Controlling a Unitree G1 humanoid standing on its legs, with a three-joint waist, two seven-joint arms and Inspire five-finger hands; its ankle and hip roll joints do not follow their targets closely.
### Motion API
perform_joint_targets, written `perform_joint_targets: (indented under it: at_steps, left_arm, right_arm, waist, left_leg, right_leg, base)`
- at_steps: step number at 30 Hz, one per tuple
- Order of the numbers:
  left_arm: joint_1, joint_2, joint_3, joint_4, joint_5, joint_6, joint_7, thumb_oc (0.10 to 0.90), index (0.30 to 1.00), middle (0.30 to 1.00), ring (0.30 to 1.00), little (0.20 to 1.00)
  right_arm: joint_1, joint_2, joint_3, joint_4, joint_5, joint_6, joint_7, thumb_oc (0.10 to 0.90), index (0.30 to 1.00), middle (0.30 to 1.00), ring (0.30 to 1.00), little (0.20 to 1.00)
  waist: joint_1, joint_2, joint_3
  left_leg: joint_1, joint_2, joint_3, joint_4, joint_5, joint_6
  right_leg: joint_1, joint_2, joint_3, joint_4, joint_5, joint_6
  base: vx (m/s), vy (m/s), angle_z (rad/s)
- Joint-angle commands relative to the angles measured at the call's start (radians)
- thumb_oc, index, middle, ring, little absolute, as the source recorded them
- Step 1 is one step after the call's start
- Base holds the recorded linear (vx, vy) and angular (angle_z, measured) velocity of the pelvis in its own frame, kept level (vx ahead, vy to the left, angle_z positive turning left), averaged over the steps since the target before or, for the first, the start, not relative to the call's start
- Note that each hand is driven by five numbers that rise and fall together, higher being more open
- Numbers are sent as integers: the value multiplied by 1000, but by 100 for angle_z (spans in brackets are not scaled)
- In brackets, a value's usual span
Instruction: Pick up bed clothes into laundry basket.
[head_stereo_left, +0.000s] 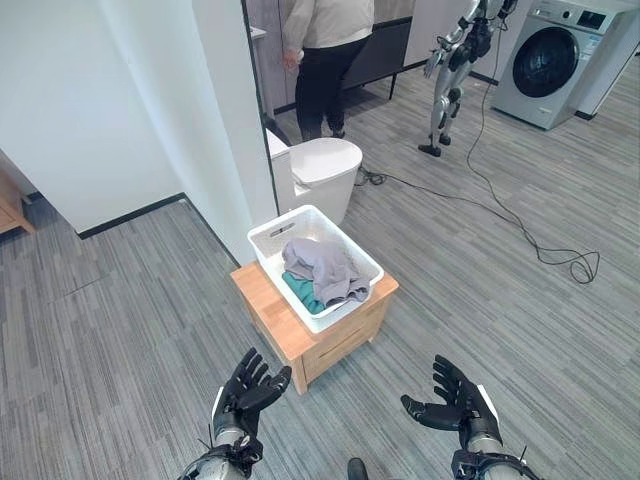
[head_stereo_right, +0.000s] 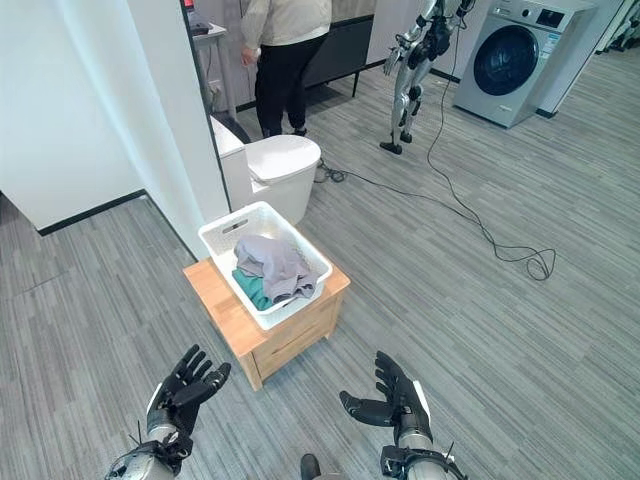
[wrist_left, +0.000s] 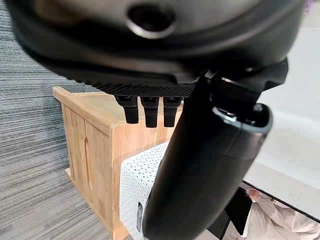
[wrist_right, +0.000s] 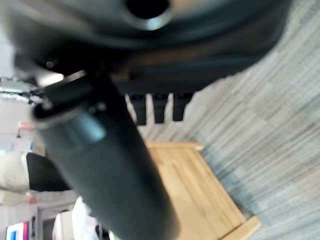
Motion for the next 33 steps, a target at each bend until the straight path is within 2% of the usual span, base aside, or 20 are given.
perform_joint_targets:
  at_steps: [1,33]
  left_arm:
    - [-83,41,-10,-37,58,-102,-13,800,900,900,900,900]
    - [-107,62,-33,-42,103,-107,-3,800,900,900,900,900]
  right_arm:
    - [-48,-10,-13,-81,-17,-97,-7,800,900,900,900,900]
    - [-50,-27,14,-100,-36,-100,4,800,900,900,900,900]
  waist:
    - [-6,-21,-31]
    - [9,-41,-14]
  left_leg:
    - [-26,29,-39,24,-50,-25]
    - [-41,29,-39,20,-45,-27]
  right_leg:
    - [-6,-59,7,98,-167,73]
    - [-10,-60,2,71,-149,74]
  base:
    - [0,0,0]
    - [0,0,0]
